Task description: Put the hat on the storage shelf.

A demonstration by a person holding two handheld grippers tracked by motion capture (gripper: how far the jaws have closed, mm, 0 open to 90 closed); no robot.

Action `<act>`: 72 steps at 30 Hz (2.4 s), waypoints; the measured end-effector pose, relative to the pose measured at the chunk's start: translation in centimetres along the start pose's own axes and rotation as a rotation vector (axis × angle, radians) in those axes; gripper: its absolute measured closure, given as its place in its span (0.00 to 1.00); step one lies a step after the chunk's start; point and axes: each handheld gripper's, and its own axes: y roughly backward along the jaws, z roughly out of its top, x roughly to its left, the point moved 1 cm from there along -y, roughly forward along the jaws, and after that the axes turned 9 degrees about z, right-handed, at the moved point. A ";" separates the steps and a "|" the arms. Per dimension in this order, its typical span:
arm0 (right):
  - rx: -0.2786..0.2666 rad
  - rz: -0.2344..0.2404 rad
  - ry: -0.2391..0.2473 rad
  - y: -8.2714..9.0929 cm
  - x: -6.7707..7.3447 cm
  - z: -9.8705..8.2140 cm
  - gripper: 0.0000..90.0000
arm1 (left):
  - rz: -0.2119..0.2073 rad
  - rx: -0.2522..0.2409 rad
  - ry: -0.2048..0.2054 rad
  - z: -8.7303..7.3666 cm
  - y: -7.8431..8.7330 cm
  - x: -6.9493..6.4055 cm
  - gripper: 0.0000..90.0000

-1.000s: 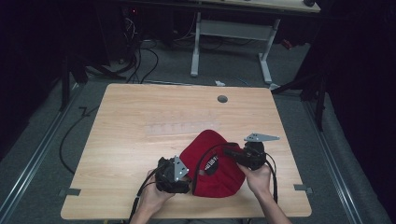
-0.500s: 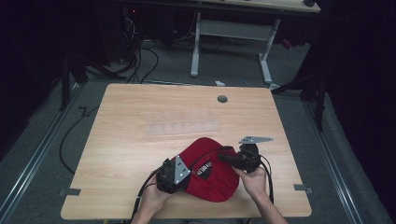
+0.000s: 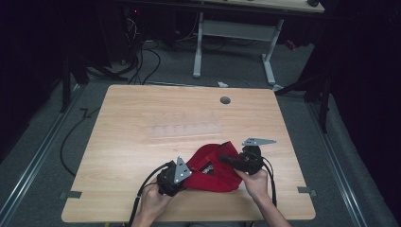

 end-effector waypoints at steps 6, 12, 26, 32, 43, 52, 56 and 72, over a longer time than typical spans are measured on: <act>-0.060 -0.040 -0.006 1.2 0.0 0.9 0.69 | -0.006 0.014 -0.041 0.6 0.5 -0.7 0.84; -0.123 -0.063 -0.006 2.8 -0.3 1.4 0.60 | -0.008 0.020 -0.054 0.9 0.7 -0.6 0.89; -0.189 -0.126 0.045 5.5 -0.2 2.2 0.45 | -0.019 0.009 -0.008 1.7 1.1 0.0 0.92; -0.249 -0.101 0.041 7.1 -0.2 1.7 0.42 | -0.015 0.005 -0.021 1.8 1.3 0.2 0.92; -0.095 -0.246 0.023 6.3 -2.4 -1.9 0.45 | 0.004 -0.047 0.145 3.5 2.2 3.5 0.93; 0.020 -0.423 0.028 3.0 -4.1 -5.6 0.46 | -0.015 0.034 0.021 4.6 3.9 7.4 0.93; 0.058 -0.479 0.037 2.1 -4.9 -6.6 0.45 | 0.000 -0.111 0.271 5.5 3.4 6.9 0.93; 0.083 -0.528 0.073 1.7 -4.8 -6.5 0.42 | 0.037 -0.215 0.395 9.1 4.6 10.8 0.93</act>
